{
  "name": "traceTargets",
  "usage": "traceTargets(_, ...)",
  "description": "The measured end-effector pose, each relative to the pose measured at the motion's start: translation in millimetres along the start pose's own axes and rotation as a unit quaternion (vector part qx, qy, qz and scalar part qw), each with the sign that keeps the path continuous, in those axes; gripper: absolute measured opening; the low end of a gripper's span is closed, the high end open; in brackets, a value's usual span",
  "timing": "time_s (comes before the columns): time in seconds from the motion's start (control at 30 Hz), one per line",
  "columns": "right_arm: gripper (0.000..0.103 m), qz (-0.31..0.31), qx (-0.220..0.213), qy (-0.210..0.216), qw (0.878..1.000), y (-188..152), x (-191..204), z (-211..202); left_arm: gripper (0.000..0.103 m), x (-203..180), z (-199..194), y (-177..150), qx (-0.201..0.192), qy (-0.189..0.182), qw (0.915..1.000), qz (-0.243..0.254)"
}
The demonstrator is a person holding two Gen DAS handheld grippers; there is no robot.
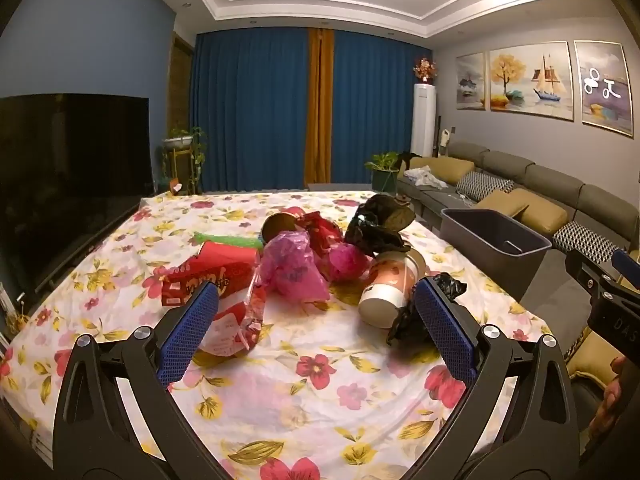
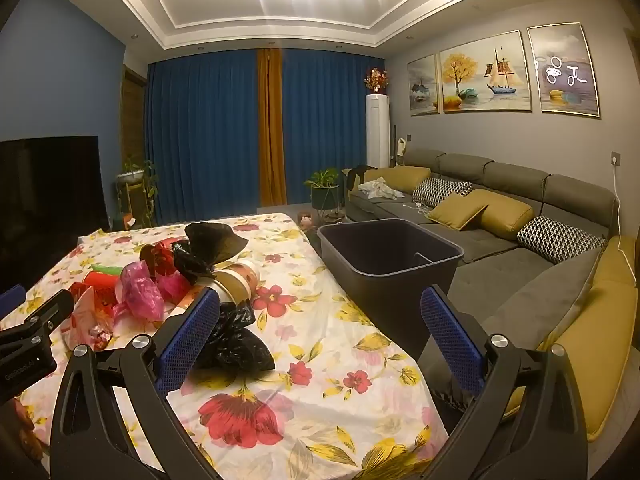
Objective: Collect trash
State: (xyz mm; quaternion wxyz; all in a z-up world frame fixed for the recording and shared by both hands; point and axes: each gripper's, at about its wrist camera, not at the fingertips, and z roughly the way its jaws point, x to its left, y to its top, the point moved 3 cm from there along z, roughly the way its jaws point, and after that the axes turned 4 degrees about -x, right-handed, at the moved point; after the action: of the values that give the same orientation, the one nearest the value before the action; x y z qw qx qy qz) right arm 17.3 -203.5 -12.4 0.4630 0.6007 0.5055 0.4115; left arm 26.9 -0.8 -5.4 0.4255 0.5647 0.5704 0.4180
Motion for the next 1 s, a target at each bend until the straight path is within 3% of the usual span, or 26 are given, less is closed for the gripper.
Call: traceTargets(1.0, 0.098, 0.001, -0.002, 0.000, 1.000, 0.1, 1.0, -0.9, 0.097, 2.9, 0.2, -5.4, 0.002, -0.002, 1.0000, -0.007)
